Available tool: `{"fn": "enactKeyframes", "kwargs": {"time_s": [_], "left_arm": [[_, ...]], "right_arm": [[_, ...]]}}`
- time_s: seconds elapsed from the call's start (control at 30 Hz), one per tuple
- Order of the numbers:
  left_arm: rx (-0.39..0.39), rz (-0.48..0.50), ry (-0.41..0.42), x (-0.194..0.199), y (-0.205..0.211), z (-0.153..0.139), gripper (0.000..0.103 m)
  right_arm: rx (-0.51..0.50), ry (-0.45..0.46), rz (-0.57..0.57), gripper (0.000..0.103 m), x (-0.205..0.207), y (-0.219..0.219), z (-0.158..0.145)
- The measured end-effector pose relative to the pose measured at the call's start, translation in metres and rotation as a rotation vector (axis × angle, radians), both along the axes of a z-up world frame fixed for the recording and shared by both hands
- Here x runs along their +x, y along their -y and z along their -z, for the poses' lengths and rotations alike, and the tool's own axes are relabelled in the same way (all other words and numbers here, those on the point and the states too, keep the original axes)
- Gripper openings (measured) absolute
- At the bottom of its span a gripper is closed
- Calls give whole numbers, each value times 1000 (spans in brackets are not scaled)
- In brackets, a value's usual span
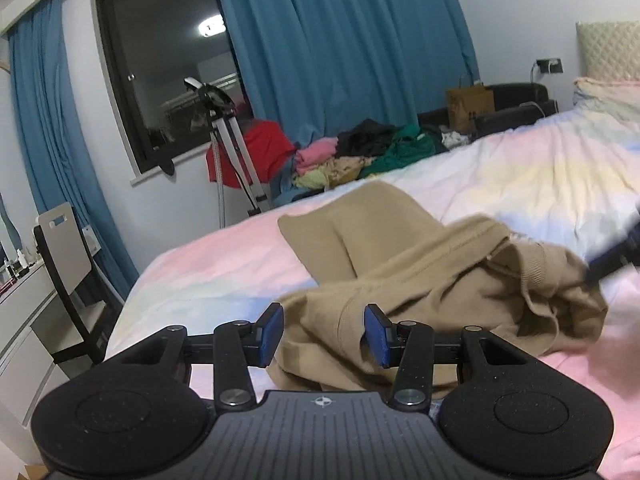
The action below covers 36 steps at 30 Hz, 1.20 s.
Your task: Fold clothes
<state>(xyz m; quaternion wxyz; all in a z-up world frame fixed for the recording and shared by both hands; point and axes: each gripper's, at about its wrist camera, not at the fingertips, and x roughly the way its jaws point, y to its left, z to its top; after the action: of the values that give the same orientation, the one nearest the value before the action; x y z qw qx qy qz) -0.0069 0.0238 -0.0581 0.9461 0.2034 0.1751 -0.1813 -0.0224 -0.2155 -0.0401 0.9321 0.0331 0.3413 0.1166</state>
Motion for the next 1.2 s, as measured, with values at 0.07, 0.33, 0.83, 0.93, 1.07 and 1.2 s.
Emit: {"fn": "enactKeyframes", "kwargs": {"time_s": [0.07, 0.33, 0.83, 0.93, 1.07, 1.2], "left_arm": [[-16, -8, 20, -2, 1, -5, 48], [61, 9, 17, -2, 12, 3, 48], [482, 40, 174, 33, 53, 58, 51], [386, -34, 234, 39, 47, 52, 38], [157, -71, 210, 44, 37, 27, 9], [-61, -50, 215, 31, 23, -10, 6]], "right_arm": [[17, -78, 52, 8, -8, 13, 11], [224, 22, 133, 11, -25, 27, 2], [197, 144, 157, 70, -26, 11, 6], [200, 150, 154, 70, -23, 7, 8], [195, 168, 153, 70, -21, 3, 8], [187, 189, 153, 70, -20, -1, 7]]}}
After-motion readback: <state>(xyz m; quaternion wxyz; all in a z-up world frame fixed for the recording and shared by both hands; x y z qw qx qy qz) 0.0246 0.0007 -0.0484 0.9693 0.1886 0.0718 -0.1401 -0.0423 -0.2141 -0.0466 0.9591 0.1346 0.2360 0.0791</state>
